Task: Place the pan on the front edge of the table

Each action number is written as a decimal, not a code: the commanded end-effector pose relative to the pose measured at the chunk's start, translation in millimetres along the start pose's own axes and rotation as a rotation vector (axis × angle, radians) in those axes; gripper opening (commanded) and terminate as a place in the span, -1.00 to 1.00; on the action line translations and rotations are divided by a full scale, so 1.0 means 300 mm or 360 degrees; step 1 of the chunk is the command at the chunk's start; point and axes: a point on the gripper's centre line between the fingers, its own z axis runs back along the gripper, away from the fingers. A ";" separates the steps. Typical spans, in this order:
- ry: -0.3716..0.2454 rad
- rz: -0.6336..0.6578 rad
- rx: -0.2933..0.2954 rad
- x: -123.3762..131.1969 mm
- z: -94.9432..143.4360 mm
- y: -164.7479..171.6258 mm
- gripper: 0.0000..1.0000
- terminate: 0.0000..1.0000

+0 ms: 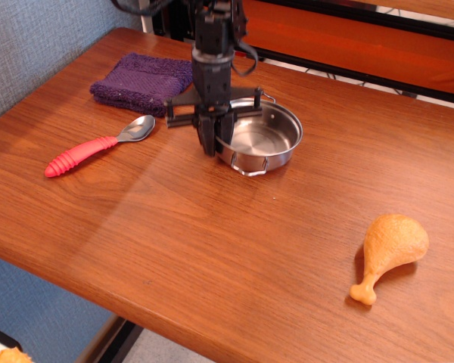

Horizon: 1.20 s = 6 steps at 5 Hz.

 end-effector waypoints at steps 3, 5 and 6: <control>-0.0031 0.0415 -0.0009 -0.162 0.192 0.241 -1.00 -1.00; 0.0084 0.0638 0.0006 -0.258 0.072 0.400 -1.00 -1.00; 0.0058 0.0852 0.0050 -0.283 0.041 0.439 -1.00 -1.00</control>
